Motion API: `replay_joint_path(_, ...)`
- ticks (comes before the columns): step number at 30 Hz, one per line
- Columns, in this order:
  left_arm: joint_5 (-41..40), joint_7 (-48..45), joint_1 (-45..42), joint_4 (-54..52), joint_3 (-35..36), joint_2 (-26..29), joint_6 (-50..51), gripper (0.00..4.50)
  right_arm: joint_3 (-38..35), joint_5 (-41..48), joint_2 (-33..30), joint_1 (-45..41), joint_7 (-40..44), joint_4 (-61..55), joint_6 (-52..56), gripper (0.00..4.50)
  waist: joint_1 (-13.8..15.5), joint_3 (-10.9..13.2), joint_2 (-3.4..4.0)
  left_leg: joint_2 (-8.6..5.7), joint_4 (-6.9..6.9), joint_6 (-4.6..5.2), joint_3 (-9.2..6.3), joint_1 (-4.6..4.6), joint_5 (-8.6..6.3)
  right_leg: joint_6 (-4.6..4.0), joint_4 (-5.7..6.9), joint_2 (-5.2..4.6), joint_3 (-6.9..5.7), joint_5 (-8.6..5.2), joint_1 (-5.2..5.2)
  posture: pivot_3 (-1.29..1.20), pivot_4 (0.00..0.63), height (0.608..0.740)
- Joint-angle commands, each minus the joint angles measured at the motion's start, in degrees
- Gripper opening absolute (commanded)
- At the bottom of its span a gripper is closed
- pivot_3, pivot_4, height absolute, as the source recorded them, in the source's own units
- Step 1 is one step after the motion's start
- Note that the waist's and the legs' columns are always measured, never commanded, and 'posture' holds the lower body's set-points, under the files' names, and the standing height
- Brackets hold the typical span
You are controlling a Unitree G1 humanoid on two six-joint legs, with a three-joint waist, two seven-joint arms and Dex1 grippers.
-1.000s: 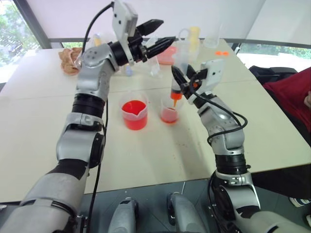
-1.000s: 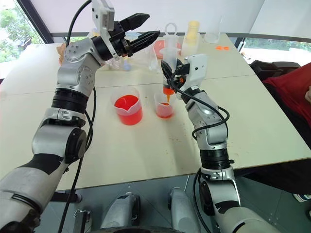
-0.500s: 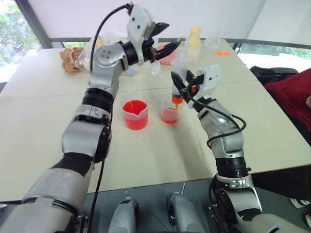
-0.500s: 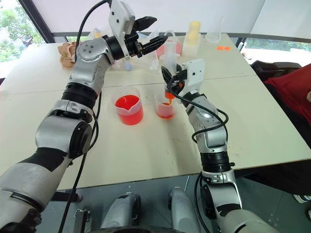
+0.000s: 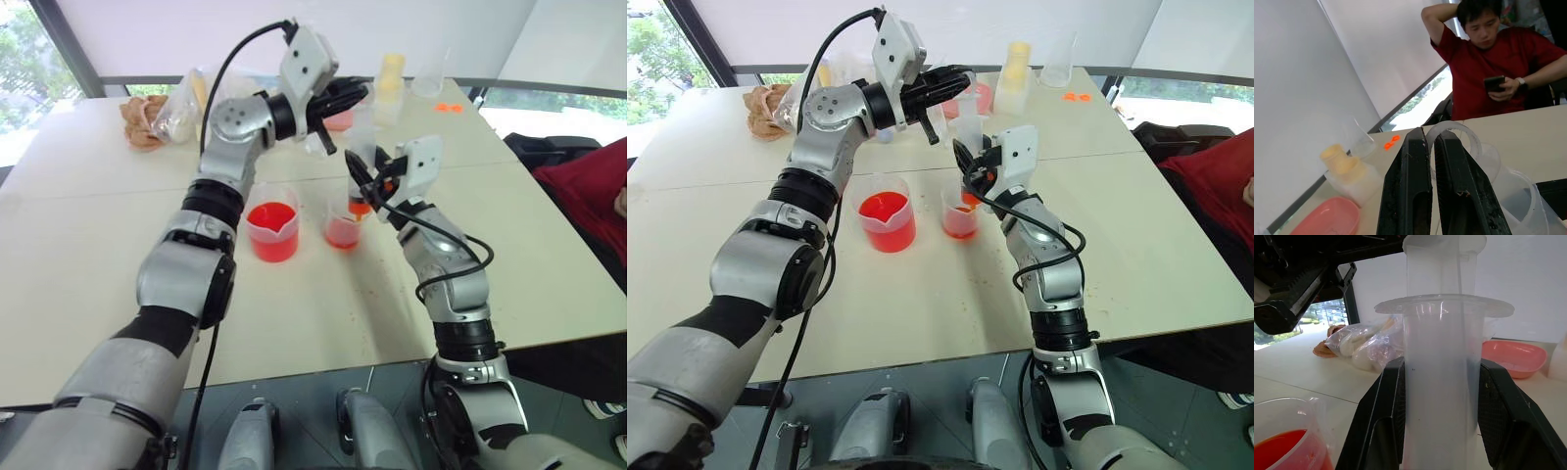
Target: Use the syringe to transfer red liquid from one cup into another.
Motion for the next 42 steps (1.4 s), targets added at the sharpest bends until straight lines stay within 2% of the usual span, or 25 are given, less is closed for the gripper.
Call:
replay_joint_path(1, -1.09, -2.54, -0.09, -2.63, 0.22, -0.35, 1.23, 0.03, 0.71, 0.78, 0.82, -2.50, 1.06, -4.58, -2.70, 1.38, -0.01, 0.00, 0.00, 0.00, 0.00, 0.00, 0.00, 0.00, 0.00, 0.00, 0.00, 0.00, 0.00, 0.00, 0.00, 0.00, 0.150, 0.740)
replay_joint_path(10, -3.01, -7.08, 3.22, -8.99, 0.40, -0.34, 6.30, 0.03, -0.29, 1.66, 1.36, -4.93, 0.65, -5.44, -2.29, 1.38, -0.03, 0.00, 0.00, 0.00, 0.01, 0.00, -0.01, 0.00, 0.00, 0.00, 0.01, 0.00, 0.00, 0.00, 0.00, 0.00, 0.150, 0.740)
replay_joint_path(22, -3.01, -8.12, 10.16, -16.25, -1.63, -0.72, 10.63, 0.03, -0.79, 1.87, 1.30, -6.79, 0.44, -6.72, -1.81, 1.38, -0.02, 0.00, 0.00, 0.01, 0.02, 0.00, -0.01, 0.01, 0.00, 0.00, 0.03, 0.00, 0.00, 0.00, 0.00, 0.00, 0.150, 0.740)
replay_joint_path(39, -4.13, -8.81, 13.14, -20.84, -1.87, -1.18, 14.39, 0.03, -1.54, 1.96, 0.61, -7.44, 0.59, -6.82, -1.27, 1.38, -0.01, 0.00, 0.00, 0.01, 0.02, 0.00, -0.02, 0.01, 0.00, 0.00, 0.04, 0.00, 0.00, 0.00, 0.00, 0.00, 0.150, 0.740)
replay_joint_path(42, -6.03, -8.05, 11.91, -20.64, -0.08, -1.05, 16.53, 1.06, -1.59, 1.97, 0.57, -7.35, 0.58, -6.99, -1.22, 1.38, 0.21, 0.00, 0.00, 0.01, 0.03, 0.00, -0.01, 0.01, 0.00, 0.00, 0.04, -0.01, 0.00, 0.00, 0.00, 0.00, 0.150, 0.740)
